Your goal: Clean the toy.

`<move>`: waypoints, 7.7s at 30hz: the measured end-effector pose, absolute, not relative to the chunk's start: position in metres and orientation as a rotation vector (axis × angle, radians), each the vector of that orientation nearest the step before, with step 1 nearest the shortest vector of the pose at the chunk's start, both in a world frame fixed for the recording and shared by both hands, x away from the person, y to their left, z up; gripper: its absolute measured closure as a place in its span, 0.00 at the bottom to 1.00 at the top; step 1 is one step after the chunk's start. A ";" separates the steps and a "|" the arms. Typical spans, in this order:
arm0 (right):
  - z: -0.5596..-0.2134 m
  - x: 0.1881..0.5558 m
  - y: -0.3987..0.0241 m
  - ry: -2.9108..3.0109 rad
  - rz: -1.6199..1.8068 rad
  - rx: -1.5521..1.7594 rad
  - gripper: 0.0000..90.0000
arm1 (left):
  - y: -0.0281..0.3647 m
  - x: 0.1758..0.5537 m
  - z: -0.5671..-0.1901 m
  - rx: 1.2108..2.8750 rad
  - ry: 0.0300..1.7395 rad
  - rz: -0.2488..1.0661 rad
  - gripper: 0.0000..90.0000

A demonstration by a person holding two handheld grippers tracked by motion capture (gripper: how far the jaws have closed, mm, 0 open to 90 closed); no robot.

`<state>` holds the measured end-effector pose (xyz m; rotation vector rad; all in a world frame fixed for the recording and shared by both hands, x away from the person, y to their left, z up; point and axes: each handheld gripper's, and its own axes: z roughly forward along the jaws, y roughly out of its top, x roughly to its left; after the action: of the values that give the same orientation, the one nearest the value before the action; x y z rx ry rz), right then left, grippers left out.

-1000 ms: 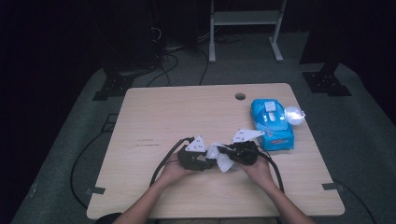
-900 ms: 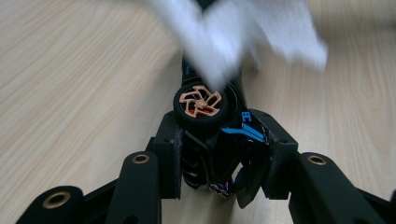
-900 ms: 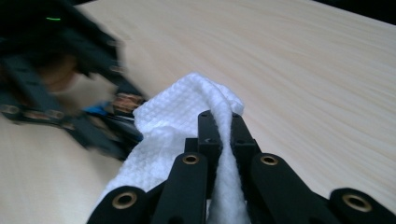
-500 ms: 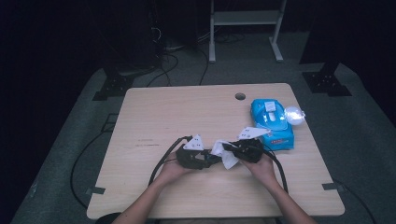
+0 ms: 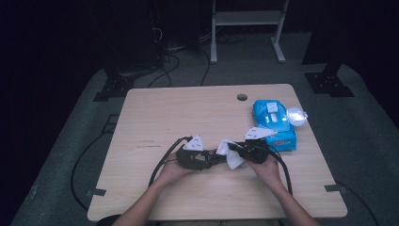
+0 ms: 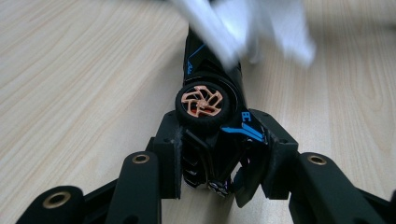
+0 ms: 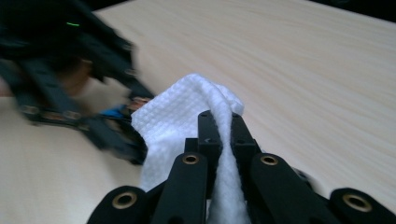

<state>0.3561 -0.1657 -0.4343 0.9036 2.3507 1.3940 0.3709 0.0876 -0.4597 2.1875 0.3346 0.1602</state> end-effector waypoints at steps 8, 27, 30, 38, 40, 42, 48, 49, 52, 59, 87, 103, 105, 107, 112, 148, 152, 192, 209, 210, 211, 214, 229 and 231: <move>-0.432 0.358 -0.183 2.312 1.313 0.924 0.96 | 0.090 0.372 -0.459 2.189 0.334 0.158 0.65; -0.435 0.355 -0.148 2.368 1.389 0.855 0.96 | 0.088 0.372 -0.460 2.180 0.333 0.160 0.65; -0.434 0.356 -0.151 2.374 1.363 0.852 0.96 | 0.089 0.372 -0.460 2.181 0.333 0.160 0.65; -0.433 0.366 -0.192 2.302 1.345 0.984 0.96 | 0.093 0.374 -0.459 2.173 0.336 0.168 0.65; -0.434 0.366 -0.193 2.298 1.354 0.989 0.96 | 0.095 0.375 -0.458 2.169 0.338 0.176 0.64; -0.434 0.364 -0.189 2.298 1.341 0.978 0.96 | 0.096 0.377 -0.458 2.173 0.345 0.173 0.64; -0.435 0.363 -0.184 2.291 1.354 0.975 0.96 | 0.101 0.381 -0.458 2.165 0.383 0.146 0.64; -0.435 0.362 -0.182 2.298 1.352 0.968 0.96 | 0.101 0.381 -0.458 2.167 0.384 0.146 0.63; -0.435 0.360 -0.173 2.306 1.365 0.951 0.96 | 0.100 0.381 -0.458 2.167 0.389 0.144 0.63; -0.433 0.362 -0.180 2.307 1.313 0.936 0.96 | 0.102 0.382 -0.457 2.160 0.380 0.157 0.64; -0.436 0.357 -0.188 2.366 1.388 0.903 0.96 | 0.114 0.391 -0.451 2.050 0.500 0.039 0.60; -0.437 0.347 -0.188 2.409 1.354 0.832 0.96 | 0.114 0.388 -0.451 2.051 0.495 0.015 0.57; -0.438 0.345 -0.187 2.433 1.318 0.827 0.96 | 0.115 0.388 -0.450 2.028 0.499 -0.008 0.57; -0.444 0.347 -0.183 2.478 1.228 0.824 0.96 | 0.114 0.388 -0.451 2.064 0.496 0.030 0.61; -0.441 0.352 -0.185 2.450 1.306 0.859 0.96 | 0.111 0.388 -0.453 2.086 0.484 0.054 0.58; -0.457 0.382 -0.164 2.503 1.297 0.962 0.96 | 0.086 0.383 -0.473 2.258 0.467 0.284 0.23; -0.455 0.376 -0.156 2.519 1.308 0.931 0.96 | 0.084 0.381 -0.471 2.242 0.438 0.254 0.24; -0.453 0.367 -0.141 2.506 1.296 0.874 0.96 | 0.083 0.372 -0.468 2.251 0.397 0.244 0.25; -0.449 0.384 -0.119 2.498 1.351 0.898 0.96 | 0.081 0.371 -0.467 2.258 0.390 0.250 0.25; -0.450 0.386 -0.121 2.493 1.353 0.924 0.96 | 0.081 0.371 -0.467 2.257 0.389 0.249 0.25; -0.451 0.387 -0.121 2.493 1.351 0.919 0.96 | 0.082 0.371 -0.467 2.255 0.390 0.246 0.25; -0.450 0.387 -0.123 2.501 1.312 0.900 0.96 | 0.082 0.371 -0.467 2.254 0.396 0.245 0.25; -0.450 0.372 -0.111 2.550 1.425 0.808 0.96 | 0.083 0.372 -0.468 2.248 0.409 0.249 0.25; -0.448 0.372 -0.110 2.553 1.395 0.791 0.96 | 0.085 0.372 -0.468 2.248 0.410 0.247 0.25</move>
<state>0.3720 -0.1100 -0.4484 0.7911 2.5529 1.3947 0.3723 0.0850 -0.4682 2.2485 0.4095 0.2475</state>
